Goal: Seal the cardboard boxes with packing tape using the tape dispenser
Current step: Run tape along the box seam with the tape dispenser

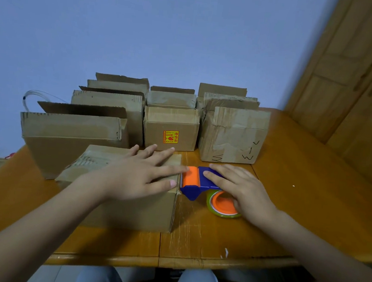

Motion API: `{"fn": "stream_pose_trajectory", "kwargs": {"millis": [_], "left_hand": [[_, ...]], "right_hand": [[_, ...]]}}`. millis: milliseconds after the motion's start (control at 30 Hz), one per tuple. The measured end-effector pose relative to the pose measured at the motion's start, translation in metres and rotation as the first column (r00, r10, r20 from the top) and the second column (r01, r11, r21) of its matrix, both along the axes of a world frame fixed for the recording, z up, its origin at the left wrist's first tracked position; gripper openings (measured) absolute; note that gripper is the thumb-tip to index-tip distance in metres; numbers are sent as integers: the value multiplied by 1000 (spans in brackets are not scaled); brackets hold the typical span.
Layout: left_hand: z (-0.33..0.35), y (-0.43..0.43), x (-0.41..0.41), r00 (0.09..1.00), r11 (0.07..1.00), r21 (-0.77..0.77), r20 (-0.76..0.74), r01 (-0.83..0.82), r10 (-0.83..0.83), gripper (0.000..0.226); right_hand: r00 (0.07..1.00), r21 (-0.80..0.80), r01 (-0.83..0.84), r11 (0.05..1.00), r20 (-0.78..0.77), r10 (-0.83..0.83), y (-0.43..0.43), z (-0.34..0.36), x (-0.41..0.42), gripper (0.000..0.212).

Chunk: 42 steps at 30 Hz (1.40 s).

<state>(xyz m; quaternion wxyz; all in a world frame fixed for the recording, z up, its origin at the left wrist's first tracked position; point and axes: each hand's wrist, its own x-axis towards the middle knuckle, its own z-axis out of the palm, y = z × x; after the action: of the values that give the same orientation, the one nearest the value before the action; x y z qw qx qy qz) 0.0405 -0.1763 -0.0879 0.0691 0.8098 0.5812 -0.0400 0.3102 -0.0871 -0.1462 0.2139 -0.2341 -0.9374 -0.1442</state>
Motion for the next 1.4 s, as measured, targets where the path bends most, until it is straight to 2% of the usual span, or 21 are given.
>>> {"fn": "stream_pose_trajectory", "kwargs": {"millis": [133, 267, 467, 600, 833, 933, 1000, 1067, 1167, 1400], "left_hand": [[0, 3, 2, 1000, 1000, 22, -28, 5, -5, 85], [0, 3, 4, 999, 998, 55, -37, 5, -3, 95], [0, 1, 5, 999, 998, 61, -40, 2, 0, 92], [1, 1, 6, 999, 999, 53, -35, -12, 14, 79], [1, 2, 6, 999, 998, 60, -39, -7, 9, 79], [0, 1, 3, 1000, 998, 64, -27, 1, 1, 89], [0, 2, 3, 999, 998, 66, -33, 3, -1, 91], [0, 2, 5, 999, 997, 72, -32, -8, 11, 83], [4, 2, 8, 999, 997, 73, -49, 5, -1, 79], [12, 14, 11, 983, 983, 41, -46, 179, -177, 77]], "right_hand": [[998, 83, -4, 997, 59, -1, 1, 8, -1, 95], [994, 122, -37, 992, 104, 25, 4, 15, 0, 89], [989, 151, -49, 987, 148, 26, 4, 23, -1, 87], [980, 194, -68, 979, 196, 29, 4, 33, -2, 84], [928, 304, -181, 935, 368, 60, 8, 55, -3, 74], [870, 295, -253, 922, 487, 83, 7, 35, 3, 70], [911, 288, -151, 945, 411, 21, 7, 23, 11, 71], [970, 303, 18, 953, 226, -90, 10, 25, 15, 70], [977, 273, 202, 941, 6, -211, 13, 32, 19, 71], [981, 190, 193, 963, -38, -189, 3, 17, 16, 83]]}}
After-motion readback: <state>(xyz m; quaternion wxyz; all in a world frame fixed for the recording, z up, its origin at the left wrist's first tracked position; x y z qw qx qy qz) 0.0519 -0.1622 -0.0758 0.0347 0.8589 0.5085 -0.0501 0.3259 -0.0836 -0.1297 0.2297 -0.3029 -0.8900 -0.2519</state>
